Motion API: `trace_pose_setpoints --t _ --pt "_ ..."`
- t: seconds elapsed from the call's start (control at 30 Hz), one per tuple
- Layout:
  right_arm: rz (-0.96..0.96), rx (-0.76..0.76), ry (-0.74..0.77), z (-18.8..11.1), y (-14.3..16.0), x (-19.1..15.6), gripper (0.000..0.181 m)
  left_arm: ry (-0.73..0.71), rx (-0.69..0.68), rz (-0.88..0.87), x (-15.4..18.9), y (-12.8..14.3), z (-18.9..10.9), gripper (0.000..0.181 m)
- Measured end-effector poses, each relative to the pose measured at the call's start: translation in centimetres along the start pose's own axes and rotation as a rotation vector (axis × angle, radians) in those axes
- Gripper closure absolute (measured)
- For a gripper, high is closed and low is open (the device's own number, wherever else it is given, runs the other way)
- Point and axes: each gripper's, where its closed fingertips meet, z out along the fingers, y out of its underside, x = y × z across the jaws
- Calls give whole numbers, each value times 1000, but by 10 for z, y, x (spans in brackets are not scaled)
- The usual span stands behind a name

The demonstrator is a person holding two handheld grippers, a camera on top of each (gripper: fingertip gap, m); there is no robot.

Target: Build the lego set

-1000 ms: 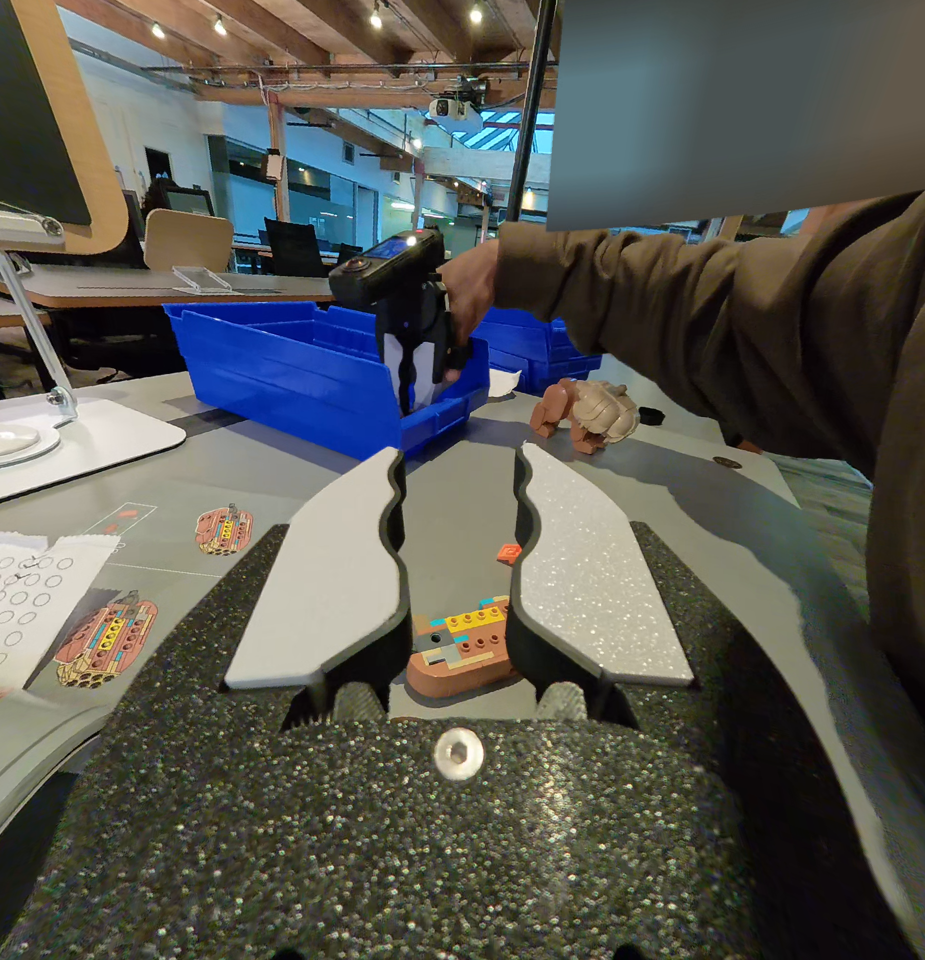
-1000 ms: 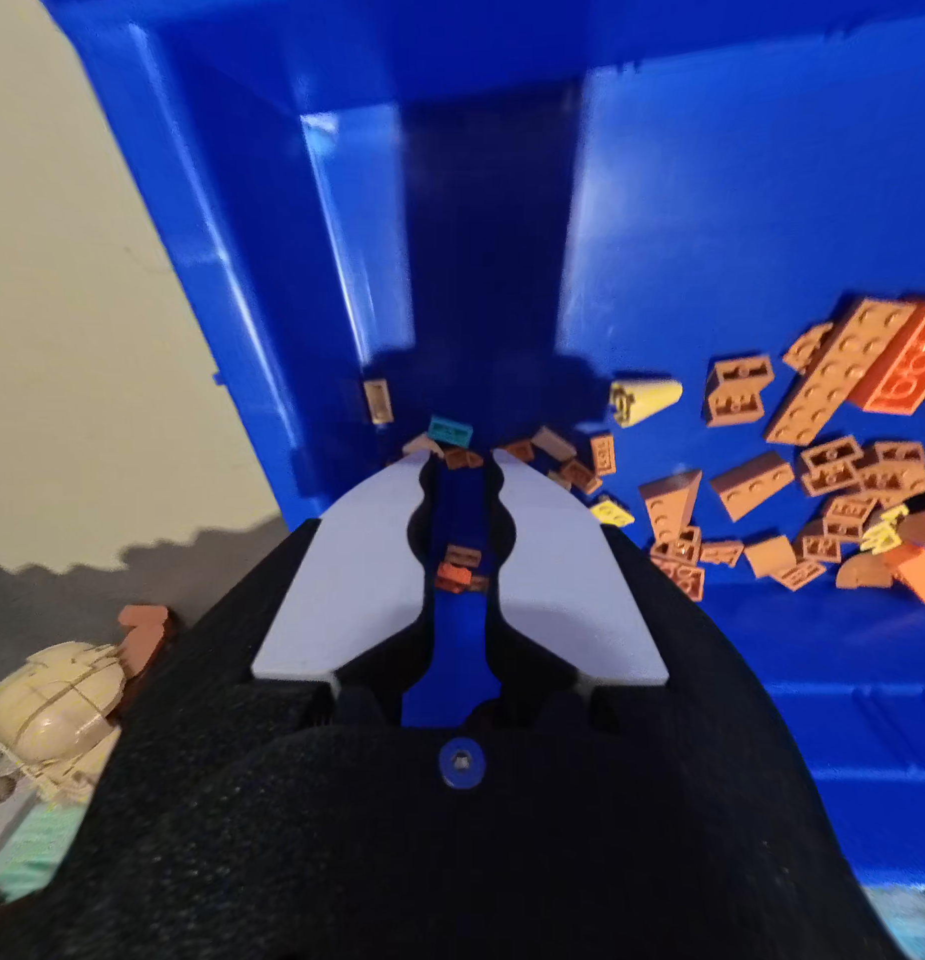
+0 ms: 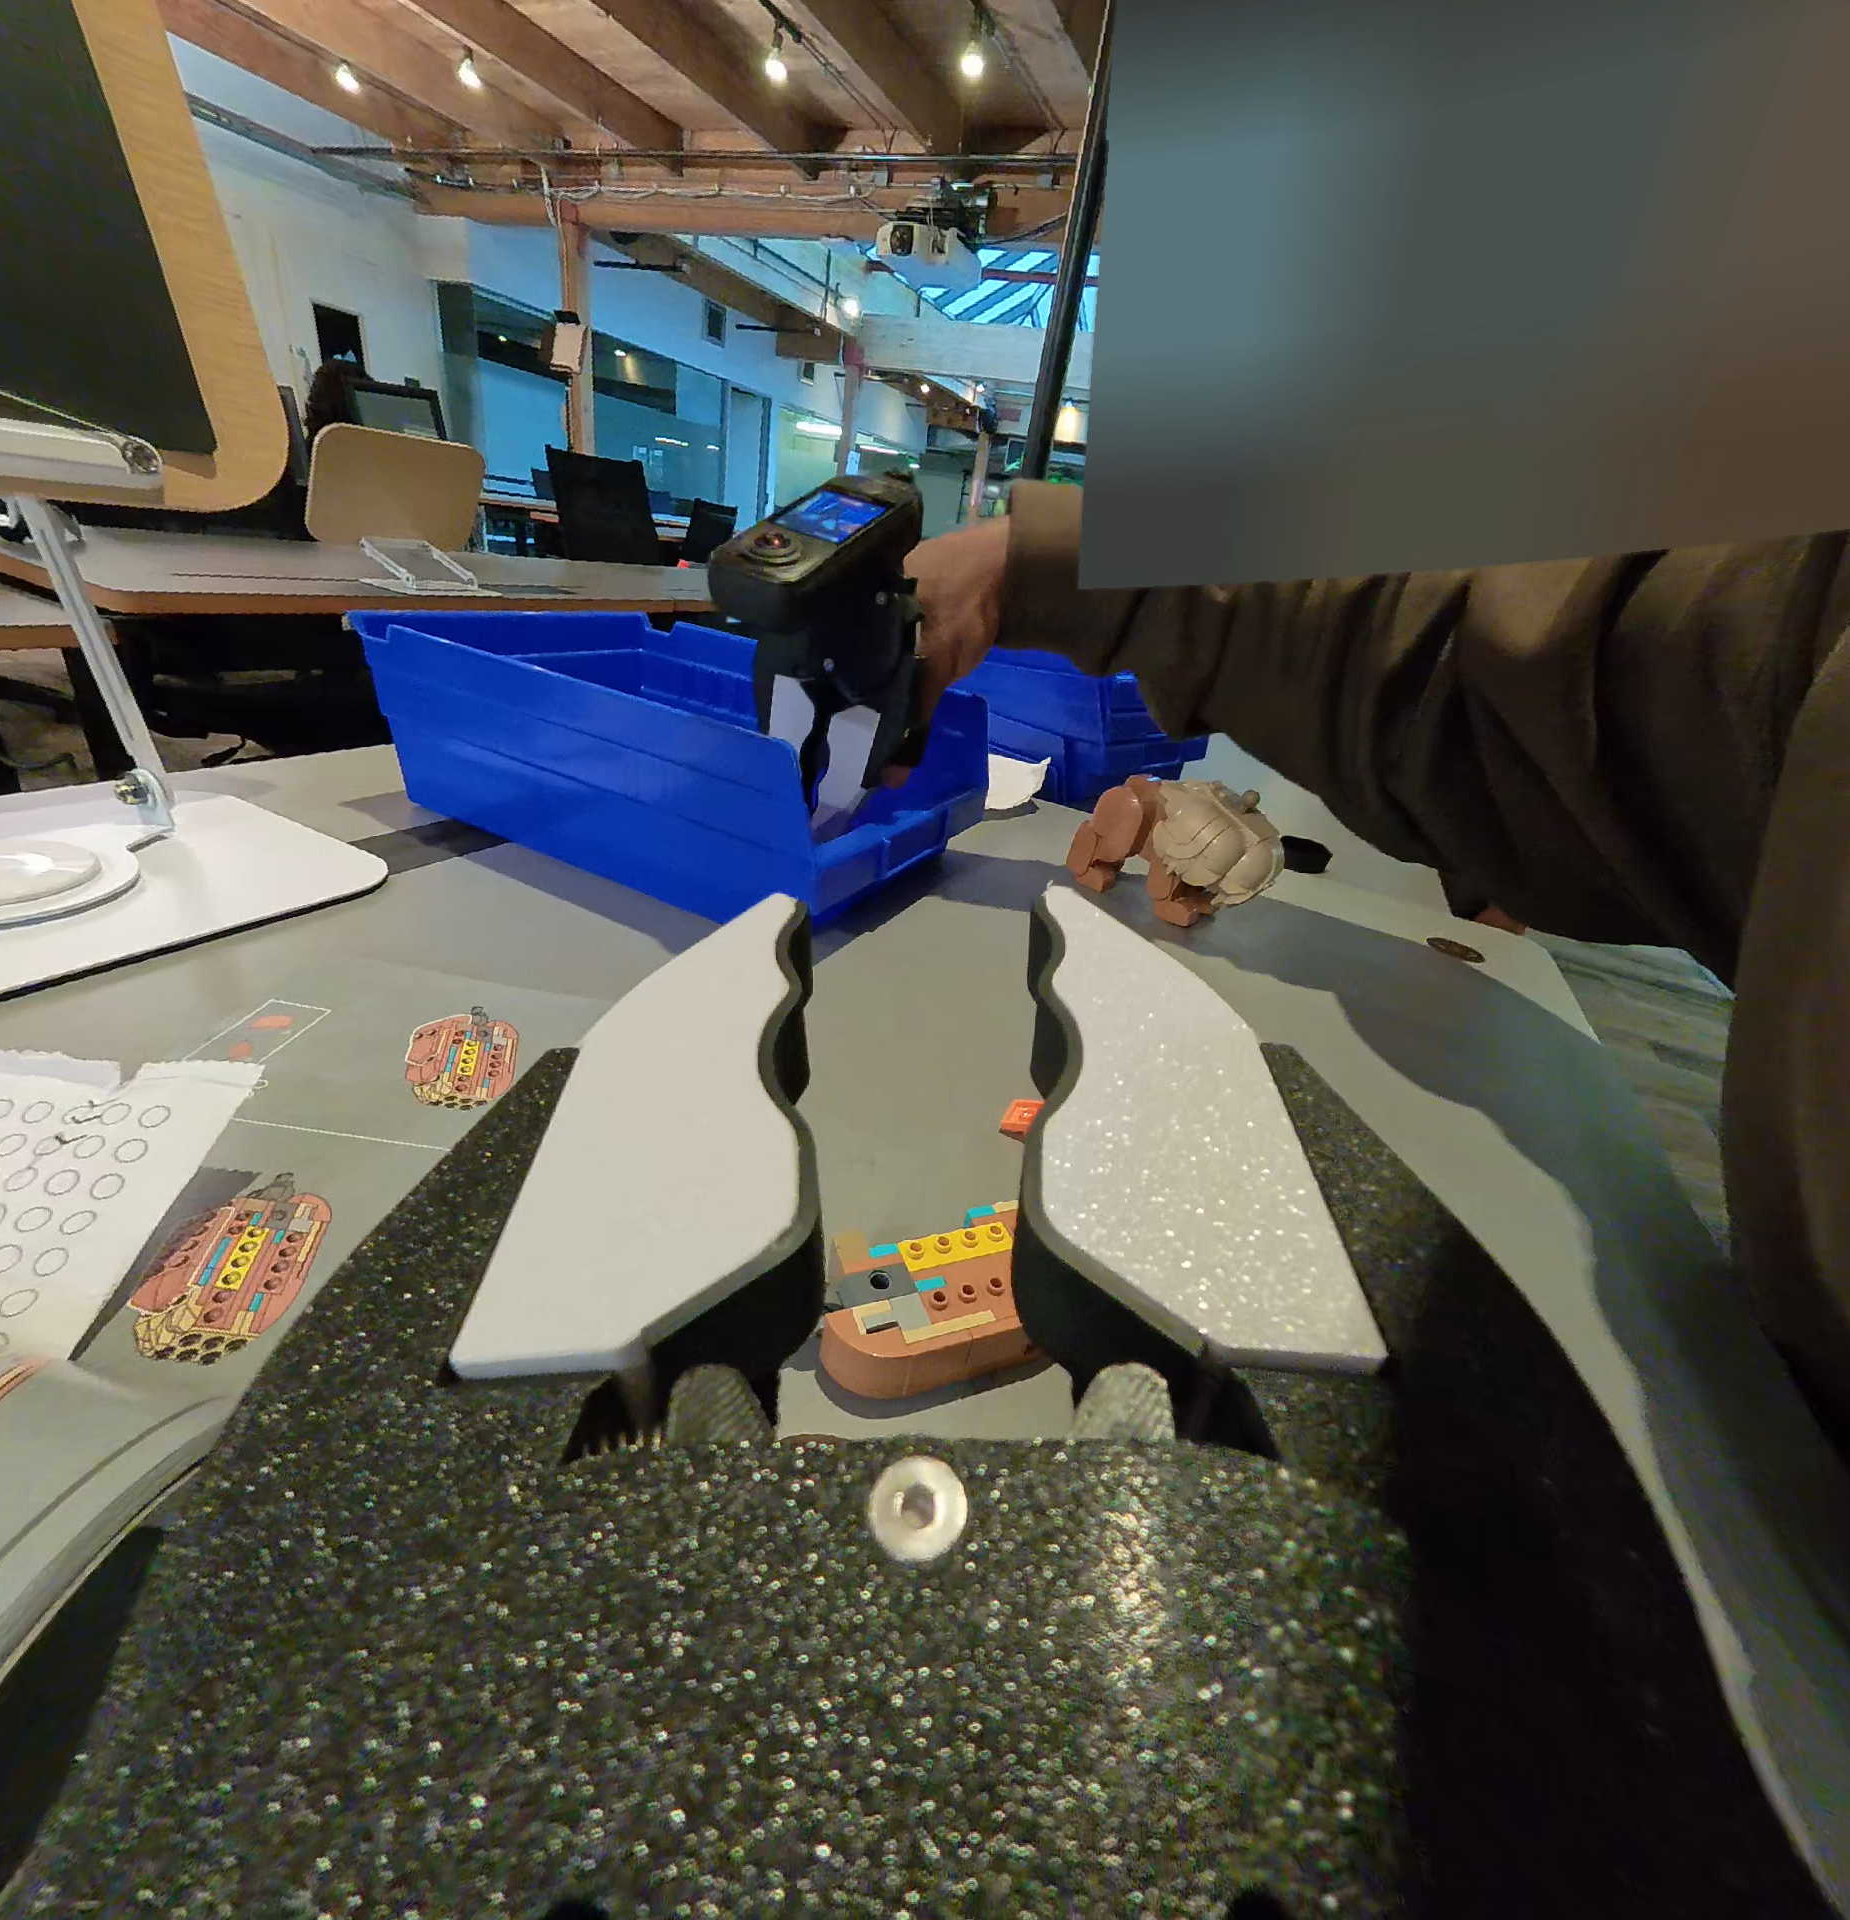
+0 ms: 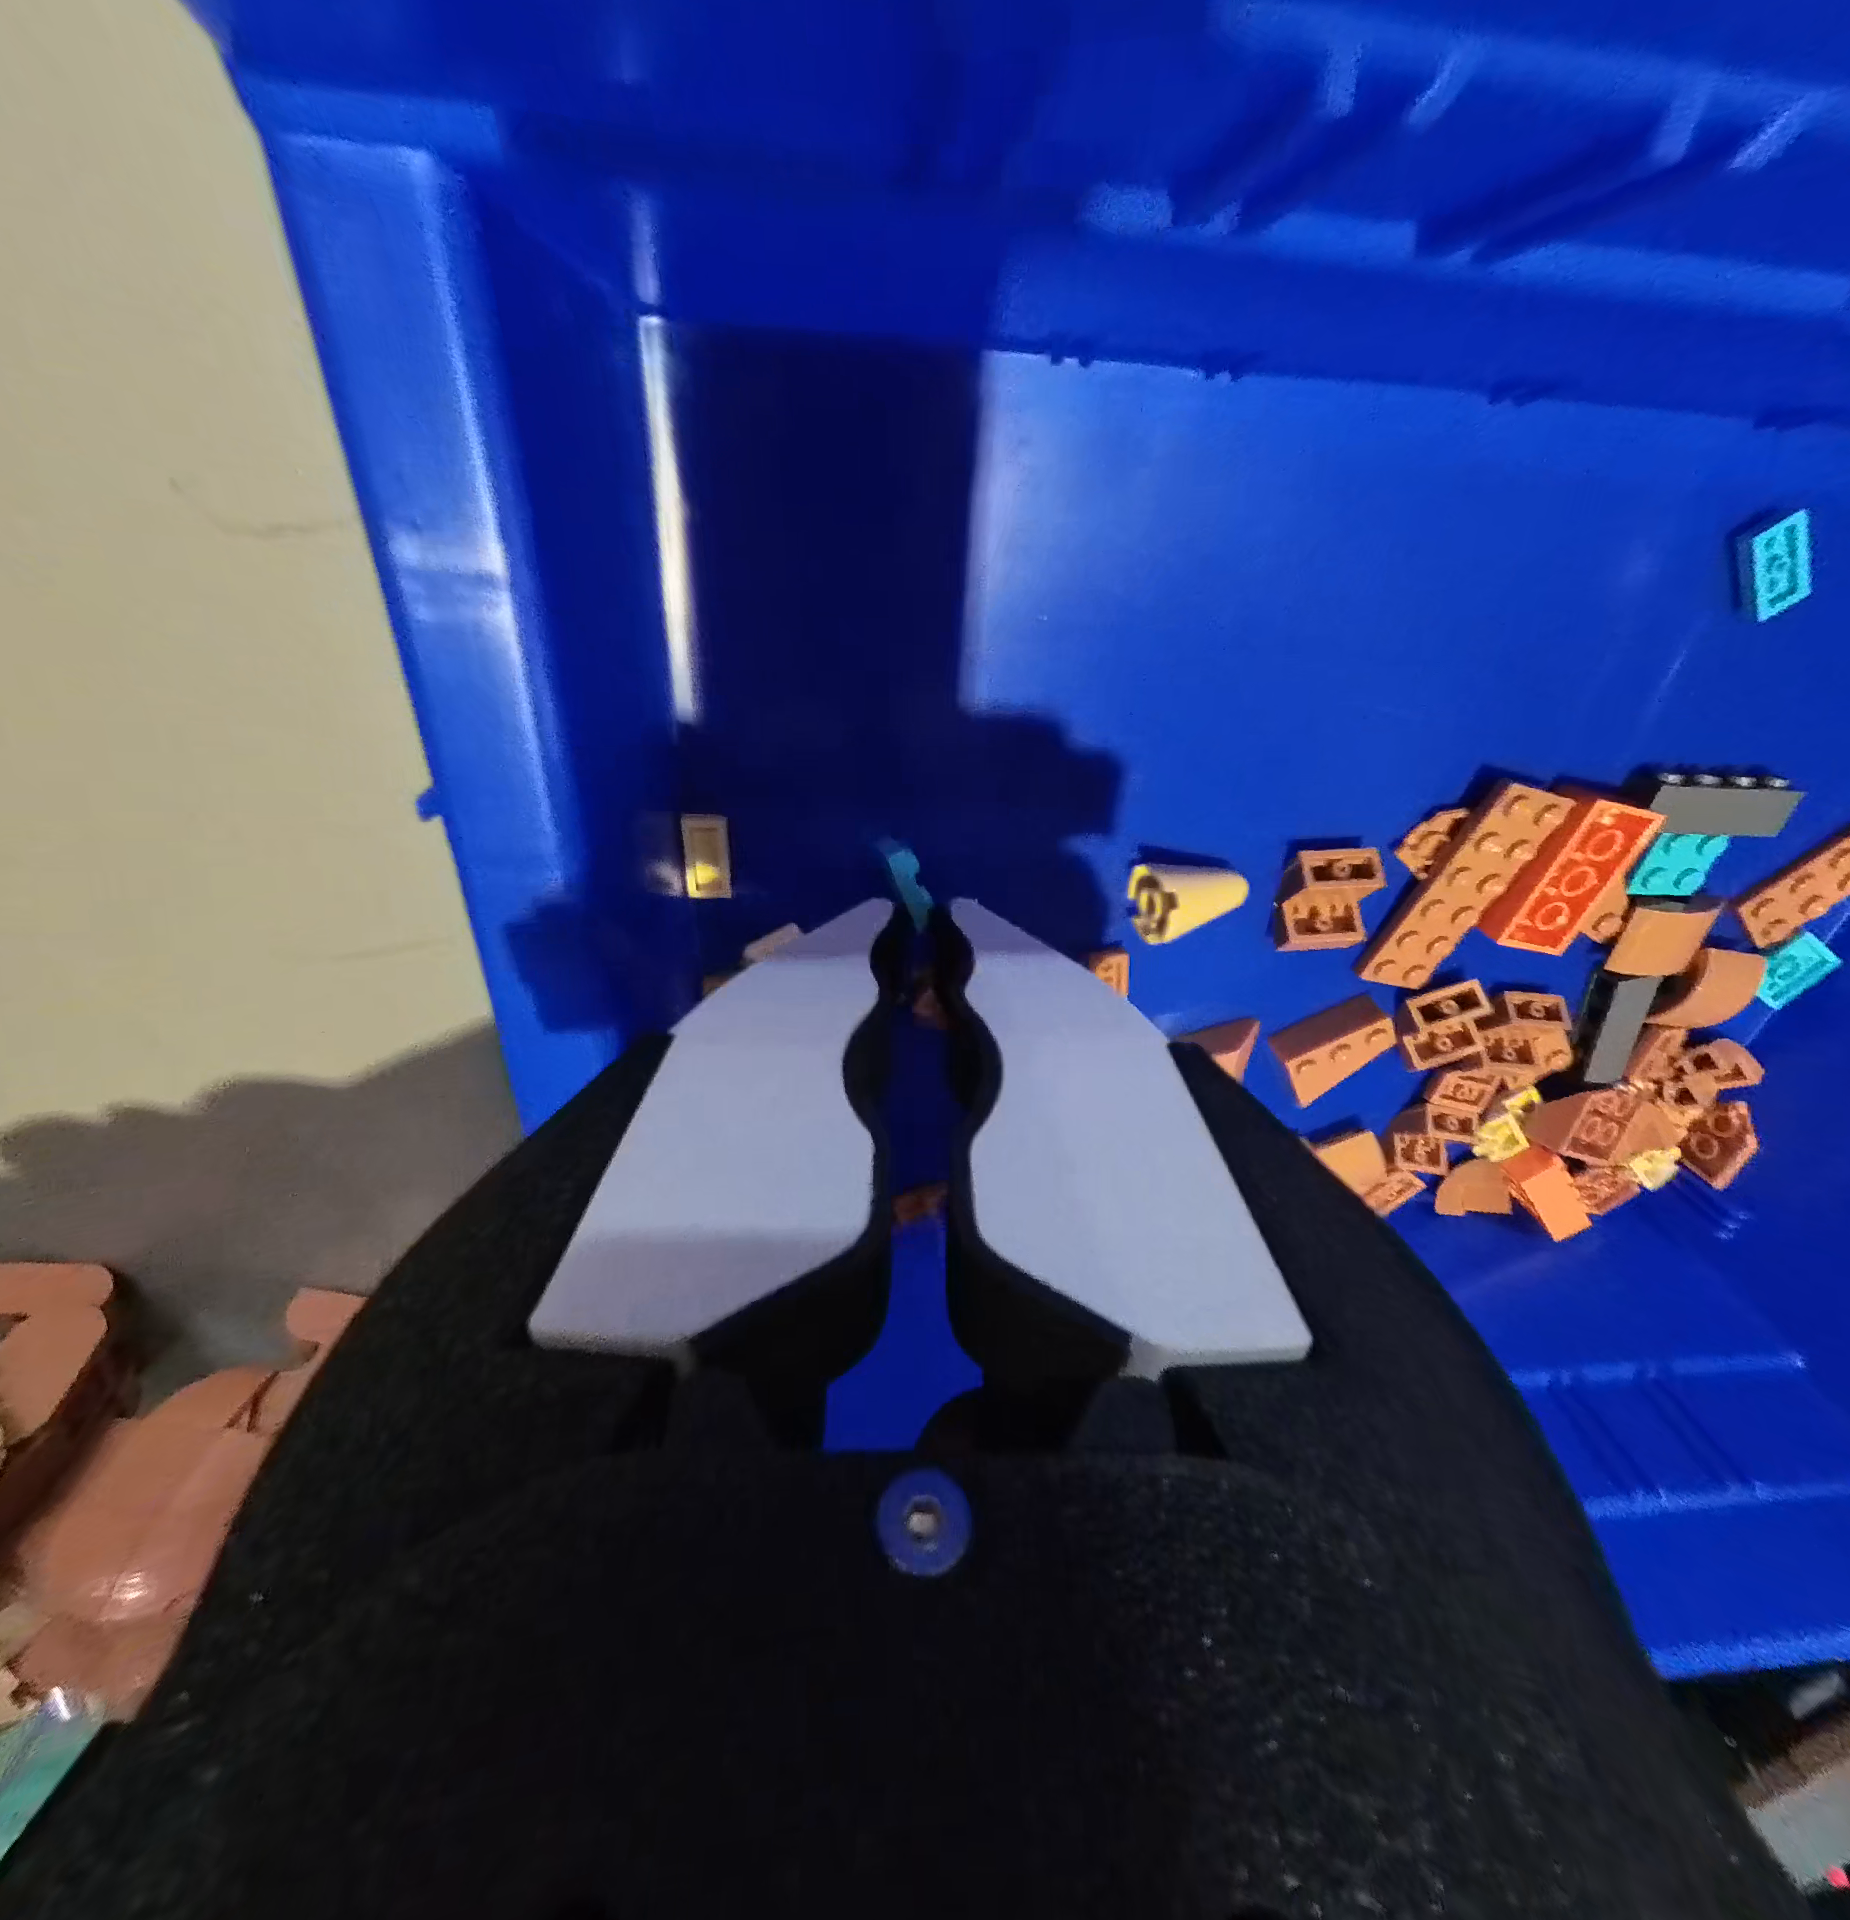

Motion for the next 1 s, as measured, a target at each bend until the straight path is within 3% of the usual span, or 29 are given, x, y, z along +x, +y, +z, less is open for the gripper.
trace_pose_setpoints --t 0.17,0.27,0.37,0.47,0.57,0.73,1.0 --pt "30 111 177 -54 -26 -4 177 -14 5 -7 -3 -2 -1 141" --pt "0 247 292 -97 -71 -37 177 -17 3 -24 -4 -4 -2 141" --pt "-47 380 357 -116 -125 -85 177 -7 -13 -34 -1 -3 0 141" --pt "-70 475 375 -101 -164 -124 177 -7 -26 -1 3 -1 1 141" --pt "-12 556 295 -67 -183 -148 177 -18 -36 40 4 -1 1 141" --pt "47 549 225 -25 -189 -166 177 -36 -47 50 -1 1 -1 141" --pt "30 511 234 -3 -195 -173 176 -60 -97 53 -12 10 -2 141"
